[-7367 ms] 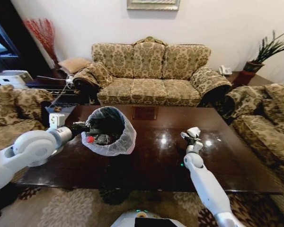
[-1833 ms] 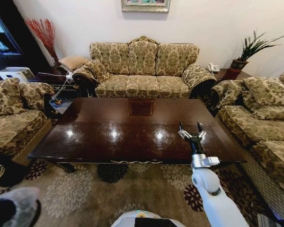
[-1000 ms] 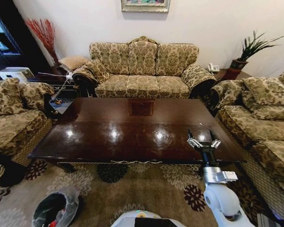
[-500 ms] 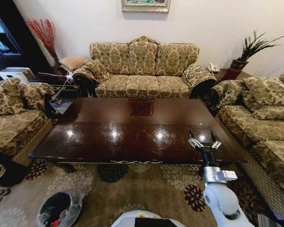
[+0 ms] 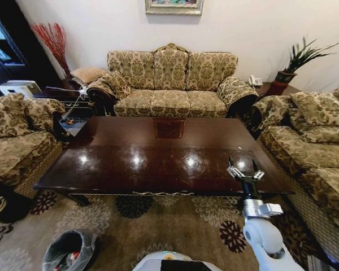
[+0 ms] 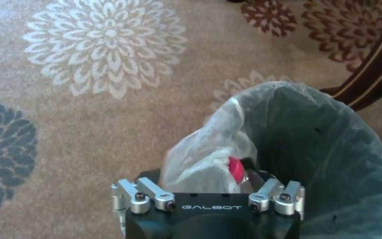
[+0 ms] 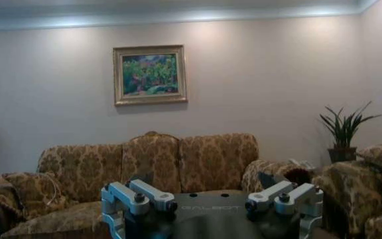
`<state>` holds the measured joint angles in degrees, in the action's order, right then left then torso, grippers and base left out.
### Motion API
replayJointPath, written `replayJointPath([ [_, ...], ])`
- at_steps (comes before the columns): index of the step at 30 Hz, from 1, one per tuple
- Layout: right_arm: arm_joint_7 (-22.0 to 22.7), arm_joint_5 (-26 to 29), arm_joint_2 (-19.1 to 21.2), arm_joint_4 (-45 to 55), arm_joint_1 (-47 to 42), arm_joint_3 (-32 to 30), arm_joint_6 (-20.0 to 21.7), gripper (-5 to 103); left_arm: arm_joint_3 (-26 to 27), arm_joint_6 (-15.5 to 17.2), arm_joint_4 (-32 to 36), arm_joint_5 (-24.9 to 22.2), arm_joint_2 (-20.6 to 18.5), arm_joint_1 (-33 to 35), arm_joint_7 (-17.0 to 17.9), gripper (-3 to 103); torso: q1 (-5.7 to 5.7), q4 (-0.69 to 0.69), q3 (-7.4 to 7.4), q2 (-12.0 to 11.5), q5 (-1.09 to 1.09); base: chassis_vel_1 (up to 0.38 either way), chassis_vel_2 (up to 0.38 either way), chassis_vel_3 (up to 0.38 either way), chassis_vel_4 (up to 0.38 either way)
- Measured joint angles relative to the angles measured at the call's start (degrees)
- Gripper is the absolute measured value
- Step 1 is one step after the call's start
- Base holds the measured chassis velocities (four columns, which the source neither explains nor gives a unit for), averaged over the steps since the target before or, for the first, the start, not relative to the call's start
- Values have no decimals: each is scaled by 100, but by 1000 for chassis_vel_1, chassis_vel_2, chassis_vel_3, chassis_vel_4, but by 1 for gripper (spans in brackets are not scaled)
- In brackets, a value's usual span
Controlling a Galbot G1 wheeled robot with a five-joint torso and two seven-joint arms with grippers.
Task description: Move to the front of the table and place the trash on the table into the trash bin.
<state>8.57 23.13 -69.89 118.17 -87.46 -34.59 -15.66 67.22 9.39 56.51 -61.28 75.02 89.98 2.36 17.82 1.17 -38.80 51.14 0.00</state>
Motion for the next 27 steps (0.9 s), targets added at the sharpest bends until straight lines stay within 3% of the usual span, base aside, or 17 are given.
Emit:
replayJointPath([
  [1, -8, 28, 8, -43, 6, 1, -40, 100, 27, -9, 70, -9, 40, 76, -80, 90, 0, 0, 0, 0, 1, 0, 0, 0, 0],
  [2, -12, 65, 16, -101, 18, 3, -91, 100, 55, -65, 120, -44, 82, 143, -219, 98, 0, 1, 0, 0, 1, 0, 0, 0, 0],
  [9, -12, 115, 43, -208, 30, 7, -191, 100, 135, -422, 296, -295, 140, 268, -710, 100, 0, 0, 0, 0, -1, 0, 0, 0, 0],
  [11, -8, 133, 58, -204, 24, -32, -206, 100, 174, -853, 617, -295, 148, 422, -1090, 100, 0, 1, 0, 0, -1, 0, 0, 0, 0],
  [12, -14, 100, 61, -113, -17, -124, -112, 100, 257, -1083, 1205, -536, 155, 560, -1053, 100, 0, 4, 0, 0, 1, 0, 0, 0, 0],
  [14, -24, 88, 61, -61, -42, -166, -36, 100, 282, -1082, 1480, -711, 160, 596, -875, 100, 0, 4, 0, 0, 1, 0, 0, 0, 0],
  [16, -37, 63, 9, 232, -143, -313, 332, 100, 378, -938, 2694, -1060, 183, 689, -320, 100, 0, 0, 0, 0, 3, 0, 0, 0, 0],
  [17, -37, 63, 9, 232, -143, -313, 332, 100, 378, -938, 2694, -1060, 183, 689, -320, 100, 0, 0, 0, 0, 3, 0, 0, 0, 0],
  [19, -47, 45, -67, 578, -260, -460, 717, 100, 401, -891, 3630, -853, 190, 786, -157, 100, 1, -1, -1, 0, 0, 0, 0, 0, 0],
  [20, -106, 39, -104, 811, -349, -589, 940, 100, 401, -854, 4327, -606, 181, 871, -107, 100, 1, 0, -1, -1, -3, 0, 0, 0, 0],
  [21, -274, 48, -129, 1203, -555, -815, 1194, 100, 398, -781, 5414, -150, 112, 981, -100, 100, 1, -1, 0, 0, 7, 0, 0, 0, 0],
  [22, -274, 48, -129, 1203, -555, -815, 1194, 100, 398, -781, 5414, -150, 112, 981, -100, 100, 1, -1, 0, 0, 7, 0, 0, 0, 0],
  [24, -392, 53, -143, 1484, -770, -974, 1333, 100, 357, -668, 6248, 231, 13, 1058, -114, 100, 1, -1, 0, 0, 2, 0, 0, 0, 0],
  [26, -485, 26, -200, 1782, -956, -992, 1420, 100, 270, -463, 7671, 910, -191, 1237, -248, 100, 0, -6, 0, 0, 1, 0, 0, 0, 0],
  [27, -485, 26, -200, 1782, -956, -992, 1420, 100, 270, -463, 7671, 910, -191, 1237, -248, 100, 0, -6, 0, 0, 1, 0, 0, 0, 0],
])
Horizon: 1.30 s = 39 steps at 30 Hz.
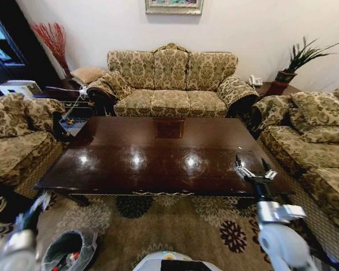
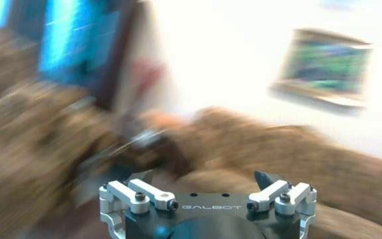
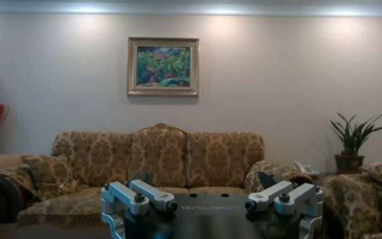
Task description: Move to the front of the table and place the trash on the table into the trash bin.
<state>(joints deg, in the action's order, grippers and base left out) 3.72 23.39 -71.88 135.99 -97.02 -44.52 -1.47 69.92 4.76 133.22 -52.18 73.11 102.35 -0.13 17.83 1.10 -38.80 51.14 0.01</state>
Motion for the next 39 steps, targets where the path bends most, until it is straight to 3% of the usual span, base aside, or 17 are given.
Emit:
replayJointPath([
  [2, -19, -135, 2, 17, 75, 269, 4, 100, -58, 26, 822, 462, -18, 249, -121, 100, 0, 8, 0, 0, 6, 0, 0, 0, 0],
  [3, -19, -135, 2, 17, 75, 269, 4, 100, -58, 26, 822, 462, -18, 249, -121, 100, 0, 8, 0, 0, 6, 0, 0, 0, 0],
  [4, -16, -225, -4, 26, -10, 323, -57, 100, -145, 36, 1033, 731, -76, 310, -180, 100, 0, 18, 0, -1, 3, 0, 0, 0, 0],
  [7, 103, -839, -123, 137, -500, 446, -474, 100, -484, 166, 1109, 1477, -289, 346, -391, 100, 0, 5, 0, 0, -1, 0, 0, 0, 0],
  [11, 175, -1305, -369, 203, -732, 662, -823, 100, -783, 171, 887, 1833, -281, 338, -414, 100, 0, 5, 0, 0, -2, 0, 0, 0, 0],
  [18, 258, -1363, -532, 326, -760, 765, -859, 100, -973, 65, 708, 1861, -138, 305, -395, 100, 0, 6, 0, 0, -2, 0, 0, 0, 0],
  [24, 322, -1356, -641, 445, -781, 770, -778, 100, -968, 358, 822, 1652, -64, 324, -179, 100, 0, 7, 0, 0, -2, 0, 0, 0, 0],
  [39, 327, -1333, -638, 443, -776, 771, -764, 100, -954, 381, 816, 1613, -59, 325, -156, 100, 0, 6, 0, 0, -1, 0, 0, 0, 0],
])
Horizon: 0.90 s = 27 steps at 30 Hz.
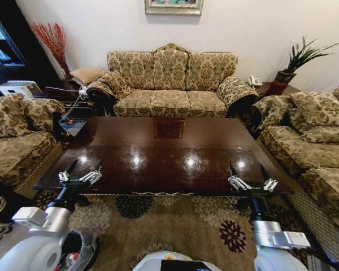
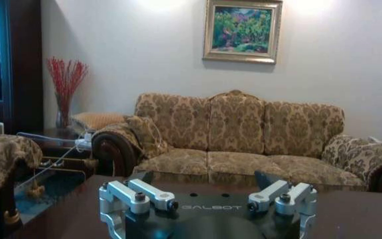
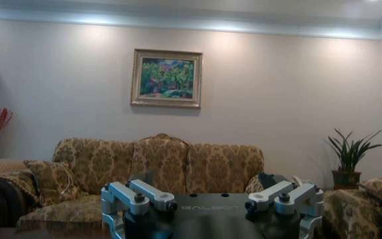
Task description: Move to the front of the table and place the trash on the table into the trash bin.
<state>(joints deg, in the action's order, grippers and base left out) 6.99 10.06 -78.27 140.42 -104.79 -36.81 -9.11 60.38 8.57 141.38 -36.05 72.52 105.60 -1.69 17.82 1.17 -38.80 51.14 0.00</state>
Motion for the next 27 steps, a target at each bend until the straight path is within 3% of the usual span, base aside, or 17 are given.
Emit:
replayJointPath([
  [27, -3, 11, 6, -12, 3, -3, 1, 100, 7, -9, -14, -8, 0, -5, 0, 100, 0, 0, 0, 0, 0, 0, 0, 0, 0],
])
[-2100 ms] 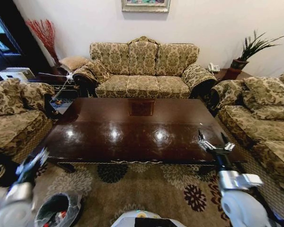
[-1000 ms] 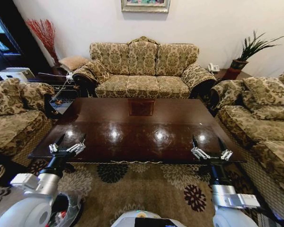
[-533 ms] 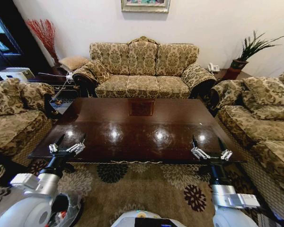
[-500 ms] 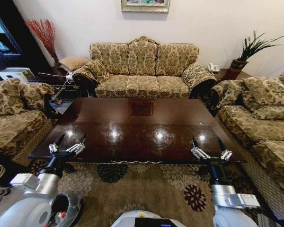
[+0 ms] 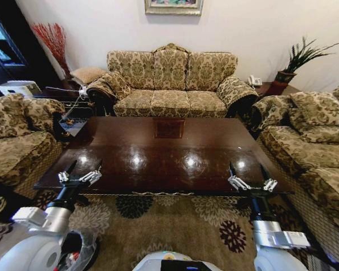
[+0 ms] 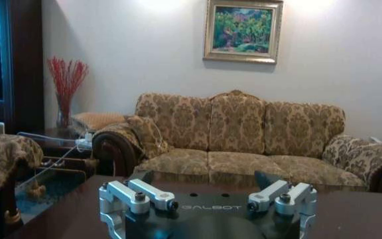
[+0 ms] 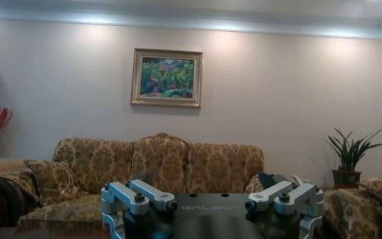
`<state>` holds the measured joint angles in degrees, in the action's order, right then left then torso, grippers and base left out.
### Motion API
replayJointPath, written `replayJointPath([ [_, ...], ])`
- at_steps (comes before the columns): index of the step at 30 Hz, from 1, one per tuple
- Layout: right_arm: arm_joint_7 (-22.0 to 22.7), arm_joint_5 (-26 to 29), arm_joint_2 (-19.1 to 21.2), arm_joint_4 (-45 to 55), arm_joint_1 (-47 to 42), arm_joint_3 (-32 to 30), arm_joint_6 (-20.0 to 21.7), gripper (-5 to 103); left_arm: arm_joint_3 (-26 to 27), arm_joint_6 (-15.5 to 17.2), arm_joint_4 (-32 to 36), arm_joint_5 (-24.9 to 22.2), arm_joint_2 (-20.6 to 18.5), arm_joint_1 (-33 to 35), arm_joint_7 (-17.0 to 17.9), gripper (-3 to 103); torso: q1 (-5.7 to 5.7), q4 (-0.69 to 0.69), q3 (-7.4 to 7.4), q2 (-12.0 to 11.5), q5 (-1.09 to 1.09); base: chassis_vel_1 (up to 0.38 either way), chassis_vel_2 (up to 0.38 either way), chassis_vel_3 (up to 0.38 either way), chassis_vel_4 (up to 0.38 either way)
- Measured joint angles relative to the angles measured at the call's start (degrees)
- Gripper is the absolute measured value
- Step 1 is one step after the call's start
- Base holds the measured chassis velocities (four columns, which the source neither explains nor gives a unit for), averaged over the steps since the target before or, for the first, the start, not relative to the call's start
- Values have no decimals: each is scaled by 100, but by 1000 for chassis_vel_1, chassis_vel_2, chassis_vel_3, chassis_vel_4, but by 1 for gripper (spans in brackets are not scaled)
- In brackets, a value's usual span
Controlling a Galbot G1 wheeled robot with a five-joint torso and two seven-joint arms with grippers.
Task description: Move to the front of the table and place the trash on the table into the trash bin.
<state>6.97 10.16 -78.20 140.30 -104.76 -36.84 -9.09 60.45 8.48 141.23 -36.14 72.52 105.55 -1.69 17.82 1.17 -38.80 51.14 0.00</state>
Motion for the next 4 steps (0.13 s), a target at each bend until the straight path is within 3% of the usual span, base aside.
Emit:
replayJointPath([
  [4, 0, 0, 0, 0, 0, 0, 0, 100, 0, 0, 0, 0, 0, 0, -1, 100, 0, 0, 0, 0, 0, 0, 0, 0, 0],
])
